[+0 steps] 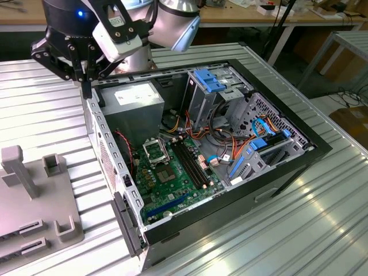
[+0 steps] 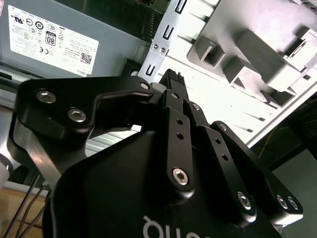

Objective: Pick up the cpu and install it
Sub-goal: 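Reach for the cpu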

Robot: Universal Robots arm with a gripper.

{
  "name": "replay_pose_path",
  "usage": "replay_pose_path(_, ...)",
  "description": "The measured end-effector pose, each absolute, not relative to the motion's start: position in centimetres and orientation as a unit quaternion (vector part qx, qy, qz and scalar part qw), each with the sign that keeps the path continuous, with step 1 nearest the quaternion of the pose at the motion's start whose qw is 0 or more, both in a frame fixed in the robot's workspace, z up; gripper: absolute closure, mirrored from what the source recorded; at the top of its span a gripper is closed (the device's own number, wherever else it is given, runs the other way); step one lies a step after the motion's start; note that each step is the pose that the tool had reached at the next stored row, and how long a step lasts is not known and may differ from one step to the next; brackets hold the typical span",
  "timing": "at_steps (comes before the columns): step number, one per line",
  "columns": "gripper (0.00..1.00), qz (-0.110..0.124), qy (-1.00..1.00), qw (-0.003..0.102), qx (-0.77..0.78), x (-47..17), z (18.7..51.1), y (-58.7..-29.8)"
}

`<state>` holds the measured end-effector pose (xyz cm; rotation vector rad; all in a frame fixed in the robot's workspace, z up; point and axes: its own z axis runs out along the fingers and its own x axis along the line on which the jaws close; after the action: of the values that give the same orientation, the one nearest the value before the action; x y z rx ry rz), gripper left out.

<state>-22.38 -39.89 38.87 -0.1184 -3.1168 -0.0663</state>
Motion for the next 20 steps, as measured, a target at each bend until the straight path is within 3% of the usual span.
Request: replay_pose_path(20, 0.89, -0.021, -0.999, 0.011, -0.038, -23.17, 38.87, -39.88)
